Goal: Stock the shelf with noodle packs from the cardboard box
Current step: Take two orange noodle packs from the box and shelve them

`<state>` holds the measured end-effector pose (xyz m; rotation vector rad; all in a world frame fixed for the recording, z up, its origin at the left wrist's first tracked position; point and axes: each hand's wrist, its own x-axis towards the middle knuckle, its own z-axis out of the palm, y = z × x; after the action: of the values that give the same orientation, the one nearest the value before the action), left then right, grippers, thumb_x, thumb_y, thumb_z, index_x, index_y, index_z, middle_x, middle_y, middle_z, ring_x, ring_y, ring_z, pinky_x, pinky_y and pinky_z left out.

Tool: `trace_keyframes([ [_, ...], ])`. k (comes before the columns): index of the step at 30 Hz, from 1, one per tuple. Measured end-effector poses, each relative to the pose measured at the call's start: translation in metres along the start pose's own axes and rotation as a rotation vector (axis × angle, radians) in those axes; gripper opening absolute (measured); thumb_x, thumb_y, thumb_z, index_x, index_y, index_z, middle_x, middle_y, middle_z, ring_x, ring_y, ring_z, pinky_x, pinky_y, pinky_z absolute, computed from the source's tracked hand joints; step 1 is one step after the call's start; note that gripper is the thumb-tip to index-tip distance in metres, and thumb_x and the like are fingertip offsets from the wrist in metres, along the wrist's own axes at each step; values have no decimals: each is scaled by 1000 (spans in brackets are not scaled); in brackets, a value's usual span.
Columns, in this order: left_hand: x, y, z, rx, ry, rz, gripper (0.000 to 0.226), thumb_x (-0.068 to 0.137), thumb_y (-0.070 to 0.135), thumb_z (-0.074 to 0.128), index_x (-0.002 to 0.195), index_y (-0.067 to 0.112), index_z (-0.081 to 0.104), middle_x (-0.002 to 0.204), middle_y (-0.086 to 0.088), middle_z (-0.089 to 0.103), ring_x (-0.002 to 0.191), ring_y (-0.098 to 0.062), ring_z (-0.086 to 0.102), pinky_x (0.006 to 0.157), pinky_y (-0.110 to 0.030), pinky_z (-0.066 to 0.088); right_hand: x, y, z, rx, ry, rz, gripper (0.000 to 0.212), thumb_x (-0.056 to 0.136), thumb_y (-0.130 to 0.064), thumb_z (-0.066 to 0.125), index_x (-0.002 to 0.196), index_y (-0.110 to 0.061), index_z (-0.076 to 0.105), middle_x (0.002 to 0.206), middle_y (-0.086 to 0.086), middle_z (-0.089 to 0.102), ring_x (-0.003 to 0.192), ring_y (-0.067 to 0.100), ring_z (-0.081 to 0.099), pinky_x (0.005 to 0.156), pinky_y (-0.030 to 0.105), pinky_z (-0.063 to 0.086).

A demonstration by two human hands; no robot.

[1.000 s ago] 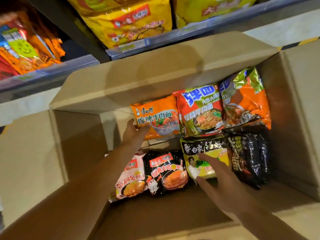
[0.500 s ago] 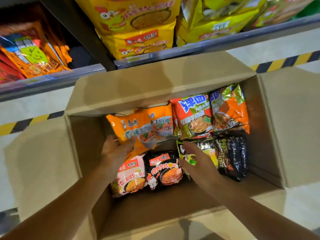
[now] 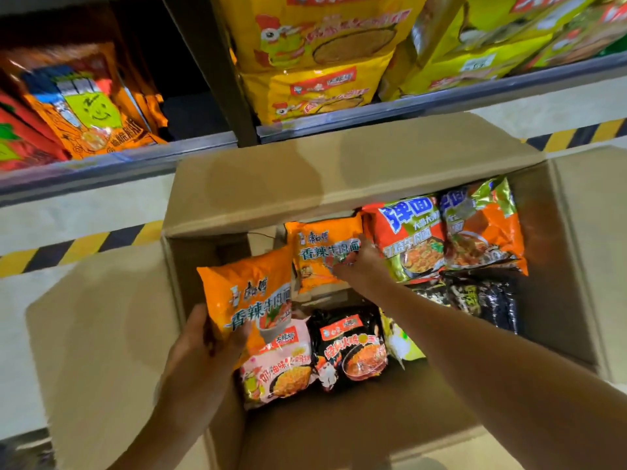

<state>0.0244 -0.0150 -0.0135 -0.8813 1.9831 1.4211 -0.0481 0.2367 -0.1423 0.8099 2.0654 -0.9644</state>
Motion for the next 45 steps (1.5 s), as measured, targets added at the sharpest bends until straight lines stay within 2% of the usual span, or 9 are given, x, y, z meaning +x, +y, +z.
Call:
trace_keyframes([
  [9, 11, -8, 14, 54, 36, 76, 26, 88, 26, 70, 111, 29, 58, 103, 12, 69, 94, -7, 67, 79, -34, 57, 24, 0, 10, -270, 86, 170, 92, 73, -67, 73, 137, -6, 46, 132, 18, 55, 124, 37, 51, 106, 46, 43],
  [14, 13, -11, 13, 45, 28, 54, 24, 88, 23, 71, 102, 37, 57, 99, 12, 71, 88, -2, 70, 75, -34, 58, 14, 5, 6, -98, 109, 82, 58, 74, -62, 74, 106, -14, 63, 104, 8, 64, 97, 27, 63, 76, 34, 53],
  [18, 0, 2, 11, 44, 26, 53, 24, 88, 21, 71, 103, 34, 58, 98, 9, 71, 85, -4, 70, 66, -24, 56, -17, 5, -15, -7, 122, 10, 28, 86, -30, 76, 69, -26, 54, 64, -11, 53, 55, 3, 50, 38, 11, 30],
  [24, -35, 42, 3, 1, 4, 57, 28, 89, 16, 70, 109, 31, 58, 97, 12, 70, 78, 3, 70, 54, -12, 52, -75, 1, -60, 12, 111, -96, 13, 85, -29, 73, 92, -19, 69, 81, -2, 70, 64, 11, 62, 45, 21, 38],
  [30, -97, 116, -41, 106, -4, 211, 26, 89, 19, 72, 111, 30, 63, 96, 12, 73, 83, 3, 68, 68, -18, 53, -172, -20, -139, 90, 64, -158, 45, 91, -35, 67, 123, -4, 59, 107, 4, 71, 89, 12, 66, 51, 5, 40],
  [35, -173, 205, -112, 108, -80, 268, 28, 89, 19, 71, 115, 26, 63, 98, 9, 74, 88, -3, 69, 77, -31, 58, -292, -73, -214, 318, 64, -190, 29, 86, -33, 74, 100, -10, 65, 87, 14, 74, 70, 22, 70, 59, 40, 58],
  [38, -231, 258, -160, 84, -89, 280, 37, 89, 25, 73, 124, 26, 61, 112, 5, 72, 101, -14, 69, 86, -37, 57, -374, -121, -254, 349, 106, -290, 8, 91, -13, 71, 88, -19, 68, 62, -18, 68, 59, -1, 65, 56, 20, 52],
  [42, -313, 312, -218, 38, -57, 355, 35, 88, 20, 72, 123, 19, 63, 110, 4, 73, 100, -16, 70, 78, -22, 58, -475, -181, -300, 390, 133, -391, 23, 89, -19, 74, 112, -16, 73, 101, -4, 77, 99, 16, 72, 86, 35, 57],
  [45, -376, 346, -264, -3, -55, 422, 41, 87, 22, 72, 126, 19, 62, 116, 0, 72, 102, -17, 70, 79, -26, 60, -555, -223, -327, 414, 156, -464, 28, 89, -23, 74, 116, -16, 71, 104, -3, 77, 96, 10, 72, 84, 28, 57],
])
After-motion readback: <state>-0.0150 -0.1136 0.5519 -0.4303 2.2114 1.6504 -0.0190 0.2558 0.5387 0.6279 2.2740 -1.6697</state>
